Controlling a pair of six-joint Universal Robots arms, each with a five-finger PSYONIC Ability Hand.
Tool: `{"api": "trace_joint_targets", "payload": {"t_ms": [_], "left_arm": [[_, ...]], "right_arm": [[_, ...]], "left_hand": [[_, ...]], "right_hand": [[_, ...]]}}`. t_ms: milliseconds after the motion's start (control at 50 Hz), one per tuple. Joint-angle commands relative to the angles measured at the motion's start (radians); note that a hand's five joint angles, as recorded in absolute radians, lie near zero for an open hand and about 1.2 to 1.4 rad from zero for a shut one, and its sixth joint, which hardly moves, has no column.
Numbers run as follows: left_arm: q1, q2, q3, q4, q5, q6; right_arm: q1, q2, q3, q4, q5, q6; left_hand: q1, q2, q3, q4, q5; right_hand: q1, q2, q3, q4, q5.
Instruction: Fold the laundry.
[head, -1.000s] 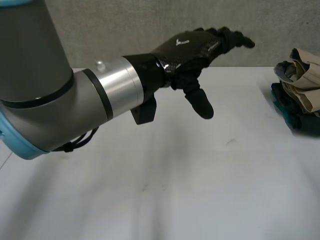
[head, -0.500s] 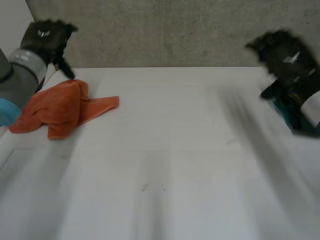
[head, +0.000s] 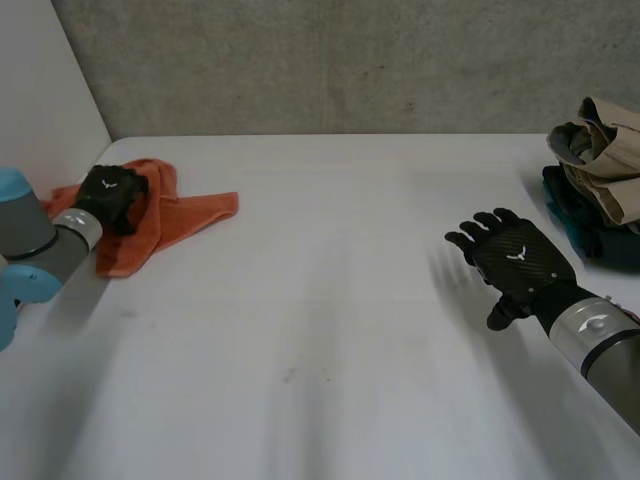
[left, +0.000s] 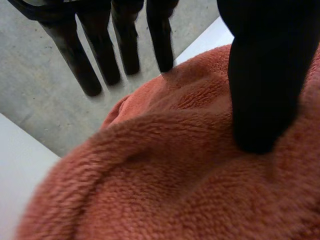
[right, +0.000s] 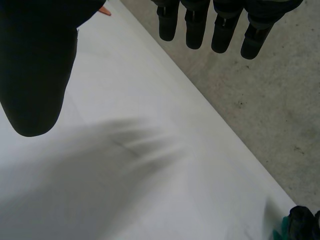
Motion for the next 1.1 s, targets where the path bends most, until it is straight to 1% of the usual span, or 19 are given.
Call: {"api": "trace_joint_targets", "payload": {"t_ms": [20,60,120,160,180,220,240,300,320,420,460,480,560,640,720,820,900,1020,1100], "left_arm": [[-0.028,0.005,0.027,-0.005,-0.012,-0.048],[-0.056,0.074,-0.022,-0.013,-0.047,-0.049],[-0.123,0.281,-0.182,-0.014,-0.079,-0.112],[-0.175,0.412,-0.271,-0.014,-0.078,-0.21],[-0.218,0.502,-0.33,-0.011,-0.079,-0.3],[-0.258,0.588,-0.381,-0.01,-0.079,-0.394],[-0.295,0.664,-0.429,-0.008,-0.082,-0.485],[-0.339,0.772,-0.49,-0.002,-0.079,-0.604],[-0.353,0.824,-0.519,0.004,-0.082,-0.679],[-0.408,0.878,-0.581,0.024,-0.079,-0.822],[-0.447,0.872,-0.589,0.029,-0.079,-0.848],[-0.497,0.857,-0.593,0.029,-0.087,-0.863],[-0.609,0.755,-0.598,0.021,-0.092,-0.862],[-0.643,0.678,-0.628,0.015,-0.133,-0.865],[-0.657,0.651,-0.682,0.01,-0.139,-0.853],[-0.662,0.685,-0.759,0.012,-0.13,-0.821],[-0.646,0.777,-0.817,0.018,-0.145,-0.772],[-0.605,0.887,-0.917,0.019,-0.147,-0.68],[-0.614,0.932,-0.958,0.039,-0.145,-0.586]], "right_arm": [[-0.014,-0.001,0.015,0.0,0.002,0.002],[-0.014,-0.006,0.019,-0.001,0.002,0.002],[-0.014,-0.015,0.018,-0.001,0.004,0.004],[-0.014,-0.021,0.016,-0.006,0.007,0.005],[-0.014,-0.024,0.015,-0.007,0.017,0.007],[-0.014,-0.027,0.015,-0.007,0.037,0.007],[-0.014,-0.027,0.015,-0.007,0.045,0.008],[-0.014,-0.029,0.015,-0.009,0.073,0.008],[-0.014,-0.03,0.015,-0.009,0.076,0.008],[-0.021,-0.055,0.016,-0.009,0.083,0.01],[-0.031,-0.064,0.016,-0.009,0.085,0.01],[-0.034,-0.067,0.016,-0.009,0.085,0.01],[-0.043,-0.072,0.016,-0.009,0.085,0.022],[-0.048,-0.07,0.015,-0.007,0.088,0.065],[-0.055,-0.07,0.005,-0.001,0.094,0.111],[-0.064,-0.073,-0.01,0.008,0.14,0.177],[-0.064,-0.104,-0.045,0.1,0.163,0.223],[-0.058,-0.115,-0.136,0.279,0.133,0.215],[-0.063,-0.11,-0.218,0.43,0.084,0.188]], "left_hand": [[0.828,0.882,0.884,0.879,0.88],[0.828,0.882,0.884,0.879,0.88],[0.828,0.882,0.884,0.879,0.88],[0.828,0.882,0.884,0.879,0.88],[0.828,0.882,0.884,0.879,0.88],[0.828,0.882,0.884,0.879,0.88],[0.828,0.882,0.884,0.879,0.88],[0.828,0.882,0.884,0.879,0.88],[0.828,0.882,0.884,0.879,0.88],[0.828,0.882,0.884,0.879,0.88],[0.828,0.882,0.884,0.879,0.88],[0.828,0.882,0.884,0.879,0.88],[0.828,0.882,0.884,0.879,0.88],[0.779,0.833,0.835,0.83,0.831],[0.061,0.115,0.117,0.112,0.114],[-0.029,0.025,0.027,0.022,0.024],[-0.067,-0.013,-0.011,-0.016,-0.015],[-0.12,-0.066,-0.064,-0.069,-0.067],[-0.123,-0.069,-0.067,-0.072,-0.07]], "right_hand": [[-0.065,-0.043,-0.038,-0.04,-0.044],[-0.065,-0.043,-0.038,-0.04,-0.044],[-0.065,-0.043,-0.038,-0.04,-0.044],[-0.065,-0.043,-0.038,-0.04,-0.044],[-0.065,-0.043,-0.038,-0.04,-0.044],[-0.065,-0.043,-0.038,-0.04,-0.044],[-0.065,-0.043,-0.038,-0.04,-0.044],[-0.065,-0.043,-0.038,-0.04,-0.044],[-0.065,-0.043,-0.038,-0.04,-0.044],[-0.065,-0.043,-0.038,-0.04,-0.044],[-0.065,-0.043,-0.038,-0.04,-0.044],[-0.065,-0.043,-0.038,-0.04,-0.044],[-0.065,-0.043,-0.038,-0.04,-0.044],[-0.065,-0.043,-0.038,-0.04,-0.044],[-0.065,-0.043,-0.038,-0.04,-0.044],[-0.065,-0.043,-0.038,-0.04,-0.044],[-0.065,-0.043,-0.038,-0.04,-0.044],[-0.065,-0.043,-0.038,-0.04,-0.044],[-0.065,-0.043,-0.038,-0.04,-0.044]]}}
